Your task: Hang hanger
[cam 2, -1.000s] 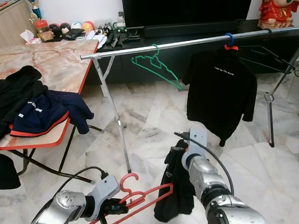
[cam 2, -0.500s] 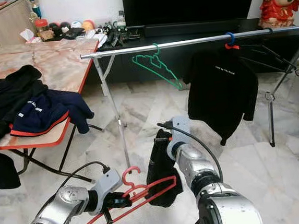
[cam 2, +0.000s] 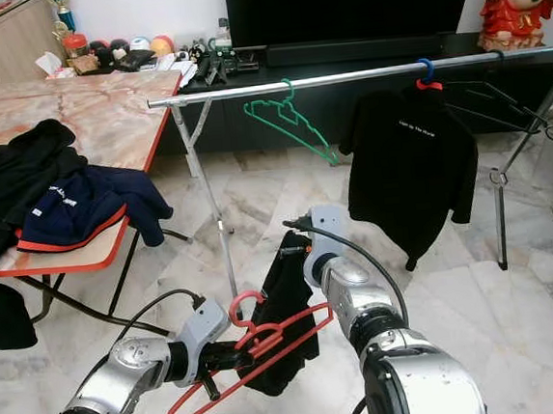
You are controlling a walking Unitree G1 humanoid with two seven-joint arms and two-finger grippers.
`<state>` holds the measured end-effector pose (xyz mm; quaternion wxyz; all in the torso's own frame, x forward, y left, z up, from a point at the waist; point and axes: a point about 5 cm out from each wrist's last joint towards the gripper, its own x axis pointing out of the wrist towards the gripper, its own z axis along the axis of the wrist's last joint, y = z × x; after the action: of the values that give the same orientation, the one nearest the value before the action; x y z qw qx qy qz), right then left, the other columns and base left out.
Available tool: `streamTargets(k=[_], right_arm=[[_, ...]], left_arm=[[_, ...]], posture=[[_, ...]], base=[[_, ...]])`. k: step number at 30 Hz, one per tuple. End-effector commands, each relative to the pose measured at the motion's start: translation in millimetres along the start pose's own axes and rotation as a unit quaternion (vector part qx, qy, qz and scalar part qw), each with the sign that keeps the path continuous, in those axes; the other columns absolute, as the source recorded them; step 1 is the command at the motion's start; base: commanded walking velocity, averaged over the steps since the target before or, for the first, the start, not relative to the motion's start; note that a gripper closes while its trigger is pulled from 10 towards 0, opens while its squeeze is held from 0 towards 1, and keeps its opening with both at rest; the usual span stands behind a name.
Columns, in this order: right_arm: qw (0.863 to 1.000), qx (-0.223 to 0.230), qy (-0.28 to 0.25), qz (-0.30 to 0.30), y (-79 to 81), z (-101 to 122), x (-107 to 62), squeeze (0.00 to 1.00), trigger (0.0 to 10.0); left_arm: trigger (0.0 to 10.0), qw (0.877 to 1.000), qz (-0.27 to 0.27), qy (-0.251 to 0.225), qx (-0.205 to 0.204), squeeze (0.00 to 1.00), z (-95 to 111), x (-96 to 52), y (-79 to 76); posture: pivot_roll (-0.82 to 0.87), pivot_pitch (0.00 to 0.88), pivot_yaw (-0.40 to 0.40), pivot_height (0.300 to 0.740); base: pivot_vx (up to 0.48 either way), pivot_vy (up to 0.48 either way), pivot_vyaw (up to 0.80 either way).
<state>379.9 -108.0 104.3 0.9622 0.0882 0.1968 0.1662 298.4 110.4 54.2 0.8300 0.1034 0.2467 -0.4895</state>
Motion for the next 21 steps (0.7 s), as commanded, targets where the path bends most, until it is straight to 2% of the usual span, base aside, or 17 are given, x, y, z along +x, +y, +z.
streamTargets(k=[1,3,4,6,11,16,21], right_arm=[[1.000,0.002,-0.013,-0.008,2.0,8.4,1.4,0.00,10.0],[1.000,0.012,-0.014,-0.025,-0.8,5.3,0.7,0.00,10.0],[1.000,0.012,-0.014,-0.025,-0.8,5.3,0.7,0.00,10.0],[0.999,0.015,-0.014,-0.027,-2.8,4.1,0.0,0.00,10.0],[0.999,0.016,-0.012,-0.029,-4.5,1.8,-0.7,0.00,10.0],[0.999,0.016,-0.011,-0.036,-7.9,0.3,-1.8,0.00,10.0],[1.000,0.010,-0.008,-0.011,-1.2,1.9,-0.1,0.00,10.0]], left_arm=[[10.0,0.999,0.034,-0.016,0.000,0.00,6.9,0.3,6.6],[10.0,0.995,0.097,0.001,0.003,0.00,2.4,-0.6,16.1],[10.0,0.995,0.097,0.001,0.003,0.00,2.4,-0.6,16.1],[10.0,0.991,0.136,0.016,-0.001,0.00,-5.0,-4.7,22.9],[10.0,0.985,0.173,0.018,-0.007,0.00,-8.7,-9.3,29.2],[10.0,0.984,0.175,0.019,-0.004,0.00,-11.4,-9.5,29.1],[10.0,0.986,0.169,-0.014,-0.005,0.00,-2.8,-5.9,27.2]], posture=[[0.05,0.037,-0.006,0.740],[0.05,0.037,-0.006,0.740],[0.05,0.037,-0.006,0.740],[0.04,0.036,-0.006,0.740],[0.04,0.036,-0.006,0.740],[0.04,0.033,-0.008,0.740],[0.04,0.034,-0.010,0.740]], base=[[0.000,0.000,0.00],[0.000,0.000,0.00],[0.000,0.000,0.00],[0.000,0.000,0.00],[0.000,0.000,0.00],[0.000,0.000,0.00],[0.000,0.000,0.00]])
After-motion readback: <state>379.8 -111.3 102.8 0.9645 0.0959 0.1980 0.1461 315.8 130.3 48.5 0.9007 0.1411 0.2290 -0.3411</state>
